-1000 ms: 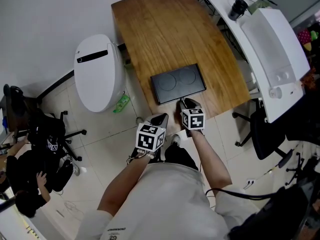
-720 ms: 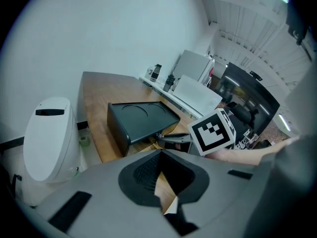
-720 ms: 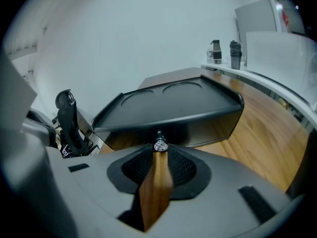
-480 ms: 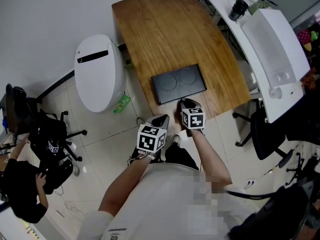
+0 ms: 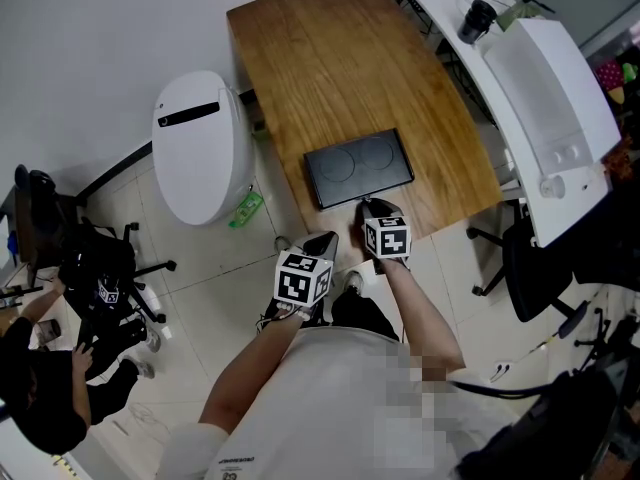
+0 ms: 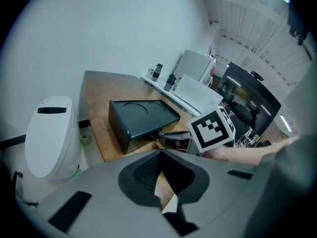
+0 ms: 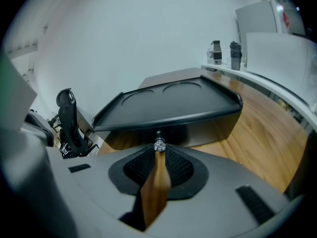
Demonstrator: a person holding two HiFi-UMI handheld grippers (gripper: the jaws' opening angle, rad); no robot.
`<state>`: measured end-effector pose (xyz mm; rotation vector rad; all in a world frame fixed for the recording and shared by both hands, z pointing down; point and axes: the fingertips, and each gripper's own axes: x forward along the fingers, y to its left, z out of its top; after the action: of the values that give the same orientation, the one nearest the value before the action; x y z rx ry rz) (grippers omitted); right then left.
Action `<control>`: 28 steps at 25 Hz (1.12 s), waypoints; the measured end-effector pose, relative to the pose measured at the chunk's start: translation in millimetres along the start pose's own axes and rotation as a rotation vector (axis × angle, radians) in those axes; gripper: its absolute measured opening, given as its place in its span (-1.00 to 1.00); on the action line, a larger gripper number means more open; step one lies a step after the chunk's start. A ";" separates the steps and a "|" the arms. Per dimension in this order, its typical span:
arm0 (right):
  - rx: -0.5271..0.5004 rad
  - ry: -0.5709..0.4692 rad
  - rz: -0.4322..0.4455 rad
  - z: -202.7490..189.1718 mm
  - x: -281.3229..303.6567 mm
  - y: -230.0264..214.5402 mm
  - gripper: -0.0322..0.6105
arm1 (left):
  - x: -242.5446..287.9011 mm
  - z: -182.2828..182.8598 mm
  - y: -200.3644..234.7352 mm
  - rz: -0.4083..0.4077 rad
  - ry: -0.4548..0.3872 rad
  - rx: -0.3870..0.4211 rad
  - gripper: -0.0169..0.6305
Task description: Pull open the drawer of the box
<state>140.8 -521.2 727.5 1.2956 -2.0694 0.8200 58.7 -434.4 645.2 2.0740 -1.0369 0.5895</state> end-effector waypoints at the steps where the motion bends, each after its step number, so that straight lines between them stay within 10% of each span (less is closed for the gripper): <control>1: 0.001 0.001 0.001 -0.7 -0.7 0.1 -0.73 | 0.1 -0.7 -0.3 0.000 0.001 -0.002 -0.95; 28: 0.007 0.022 0.026 -27.3 -19.0 -1.2 -0.73 | 3.3 -13.2 -18.4 -0.003 0.001 -0.012 -0.95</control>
<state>152.9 -490.5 731.9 1.2605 -2.0720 0.8492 74.7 -418.2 648.3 2.0640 -1.0347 0.5816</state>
